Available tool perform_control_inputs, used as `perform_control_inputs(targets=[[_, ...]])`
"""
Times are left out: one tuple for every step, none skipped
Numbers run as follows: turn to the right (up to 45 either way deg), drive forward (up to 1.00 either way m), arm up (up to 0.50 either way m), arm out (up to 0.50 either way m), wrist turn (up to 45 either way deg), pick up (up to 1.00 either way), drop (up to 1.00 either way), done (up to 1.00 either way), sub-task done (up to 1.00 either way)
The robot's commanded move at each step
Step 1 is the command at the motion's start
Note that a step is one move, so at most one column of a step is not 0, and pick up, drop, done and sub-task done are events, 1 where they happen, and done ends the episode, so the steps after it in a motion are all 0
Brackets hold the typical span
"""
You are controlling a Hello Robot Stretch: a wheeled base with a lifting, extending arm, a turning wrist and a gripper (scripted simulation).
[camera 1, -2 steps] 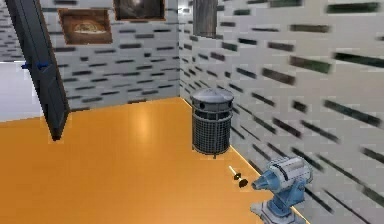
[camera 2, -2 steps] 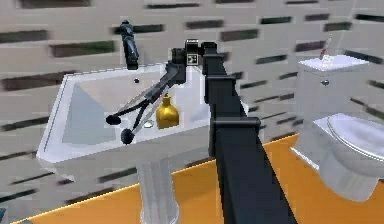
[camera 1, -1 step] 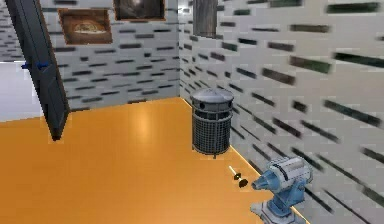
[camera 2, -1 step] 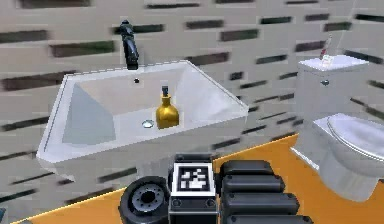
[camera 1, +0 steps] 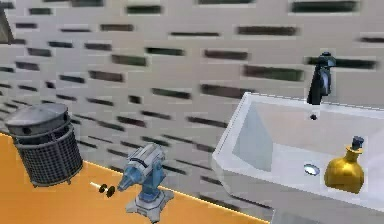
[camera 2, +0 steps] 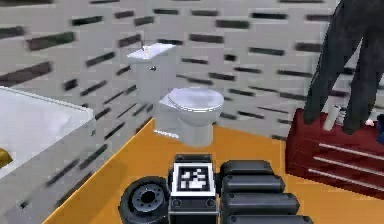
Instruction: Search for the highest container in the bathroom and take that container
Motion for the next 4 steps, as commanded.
perform_control_inputs(targets=[[30.0,0.00,0.00,0.00,0.0,0.00,0.00,0.00,0.00],[3.0,0.00,0.00,0.00,0.0,0.00,0.00,0.00,0.00],[0.0,0.25,0.00,0.00,0.0,0.00,0.00,0.00,0.00],[-45.0,0.00,0.00,0.00,0.0,0.00,0.00,0.00,0.00]])
